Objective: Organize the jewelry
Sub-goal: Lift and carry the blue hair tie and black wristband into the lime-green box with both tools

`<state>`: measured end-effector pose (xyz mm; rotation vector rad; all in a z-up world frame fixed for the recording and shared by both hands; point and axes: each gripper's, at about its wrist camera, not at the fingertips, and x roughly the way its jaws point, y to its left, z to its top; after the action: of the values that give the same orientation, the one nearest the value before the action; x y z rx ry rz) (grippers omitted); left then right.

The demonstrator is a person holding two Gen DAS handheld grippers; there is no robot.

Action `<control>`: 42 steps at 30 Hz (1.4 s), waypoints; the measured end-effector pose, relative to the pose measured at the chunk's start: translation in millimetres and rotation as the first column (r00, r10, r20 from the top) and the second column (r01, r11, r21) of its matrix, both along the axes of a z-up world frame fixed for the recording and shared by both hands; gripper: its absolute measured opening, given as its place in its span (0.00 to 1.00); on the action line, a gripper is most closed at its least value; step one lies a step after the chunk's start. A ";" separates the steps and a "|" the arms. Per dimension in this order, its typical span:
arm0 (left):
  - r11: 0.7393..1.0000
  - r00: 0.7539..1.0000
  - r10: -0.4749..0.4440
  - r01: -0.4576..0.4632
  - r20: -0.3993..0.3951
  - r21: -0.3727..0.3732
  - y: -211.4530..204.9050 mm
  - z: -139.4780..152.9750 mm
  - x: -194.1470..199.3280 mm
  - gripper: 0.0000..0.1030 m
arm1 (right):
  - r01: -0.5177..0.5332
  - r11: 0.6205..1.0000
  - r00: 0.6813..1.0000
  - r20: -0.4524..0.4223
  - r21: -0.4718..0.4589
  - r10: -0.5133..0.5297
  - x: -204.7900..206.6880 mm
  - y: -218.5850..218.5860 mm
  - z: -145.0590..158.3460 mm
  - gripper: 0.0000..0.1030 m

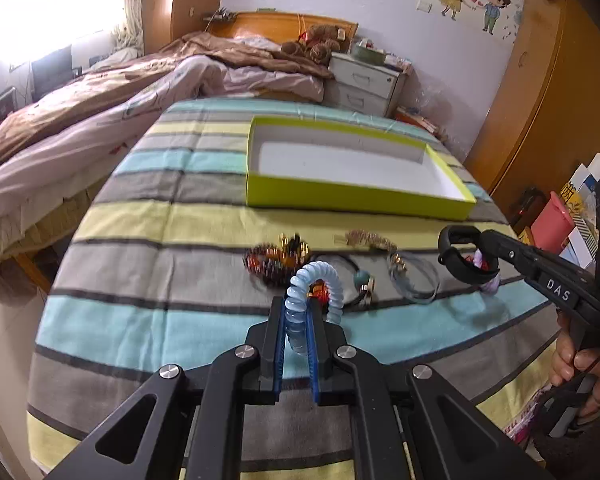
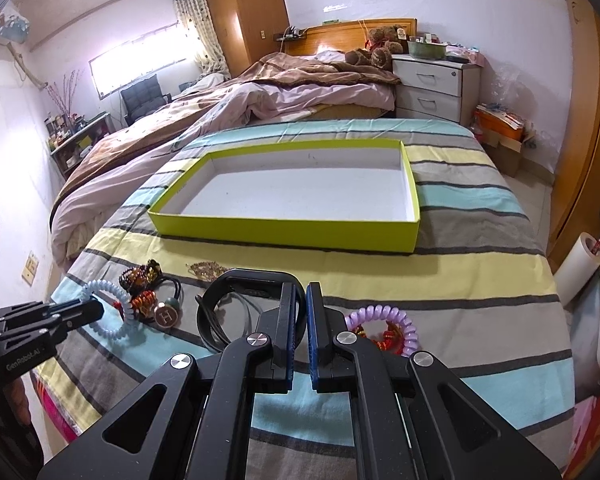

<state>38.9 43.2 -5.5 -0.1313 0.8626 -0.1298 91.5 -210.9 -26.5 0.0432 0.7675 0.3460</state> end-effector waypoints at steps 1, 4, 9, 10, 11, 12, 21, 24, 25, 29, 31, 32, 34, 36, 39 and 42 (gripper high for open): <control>1.000 1.000 -0.001 0.001 0.004 -0.001 0.5 2.8 1.7 0.09 | 0.002 1.000 1.000 0.003 0.001 -0.002 0.6 -0.7 1.8 0.05; 1.000 1.000 0.000 0.000 0.025 -0.005 3.1 14.0 9.2 0.09 | 0.008 1.000 1.000 0.014 0.004 -0.008 3.9 -1.4 8.9 0.05; 1.000 0.998 -0.014 0.014 0.054 -0.011 4.5 33.0 34.3 0.09 | 0.019 1.000 0.999 0.027 0.000 -0.019 19.0 -2.0 21.0 0.05; 1.000 0.998 -0.019 0.020 0.060 -0.017 4.7 37.2 40.7 0.09 | 0.023 1.000 0.999 0.028 -0.001 -0.023 23.4 -2.3 23.4 0.05; 1.000 0.997 -0.023 0.024 0.068 -0.018 4.7 40.8 49.0 0.09 | 0.027 1.000 0.999 0.029 -0.002 -0.027 27.3 -2.7 25.3 0.05; 1.000 0.997 -0.021 0.023 0.075 -0.017 4.7 42.7 54.7 0.09 | 0.033 0.999 0.999 0.031 -0.001 -0.033 32.8 -3.9 27.3 0.05; 0.997 0.995 -0.068 0.070 0.076 -0.028 -5.1 50.5 128.9 0.09 | 0.084 0.996 0.996 0.023 -0.030 -0.083 85.9 -15.5 34.4 0.05; 0.996 0.994 -0.085 0.086 0.064 -0.019 -11.3 47.1 150.9 0.09 | 0.096 0.994 0.995 0.015 -0.044 -0.095 102.1 -16.6 32.3 0.05; 0.995 0.994 -0.091 0.092 0.053 -0.022 -12.5 44.4 158.7 0.09 | 0.099 0.994 0.995 0.010 -0.049 -0.099 108.1 -17.3 31.1 0.05; 0.993 0.995 -0.099 0.100 0.024 -0.060 -12.6 32.7 183.4 0.09 | 0.117 0.991 0.993 -0.016 -0.066 -0.118 129.9 -19.3 20.9 0.05; 0.993 0.995 -0.098 0.098 0.006 -0.065 -13.9 26.3 195.1 0.09 | 0.124 0.990 0.992 -0.026 -0.072 -0.126 139.3 -19.8 16.8 0.05; 0.993 0.995 -0.097 0.097 0.000 -0.069 -14.1 23.4 199.8 0.09 | 0.126 0.989 0.991 -0.034 -0.075 -0.128 144.4 -20.1 14.4 0.05; 0.992 0.995 -0.096 0.095 -0.010 -0.077 -15.1 17.2 209.5 0.09 | 0.127 0.988 0.991 -0.040 -0.085 -0.131 153.1 -18.8 10.7 0.05; 0.993 0.995 -0.099 0.098 -0.021 -0.073 -17.3 12.2 217.8 0.09 | 0.125 0.988 0.990 -0.047 -0.093 -0.130 159.3 -18.8 7.5 0.05; 0.992 0.994 -0.101 0.097 -0.049 -0.080 -19.3 2.7 229.9 0.09 | 0.124 0.987 0.990 -0.059 -0.099 -0.131 168.0 -18.6 3.0 0.05; 0.992 0.992 -0.106 0.101 -0.062 -0.075 -21.7 -3.7 236.7 0.09 | 0.119 0.988 0.989 -0.072 -0.103 -0.126 175.2 -17.8 -1.4 0.05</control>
<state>275.7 21.6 -9.2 -0.1590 0.9315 -0.2548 266.7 -228.7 -28.0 0.0110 0.8549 0.1900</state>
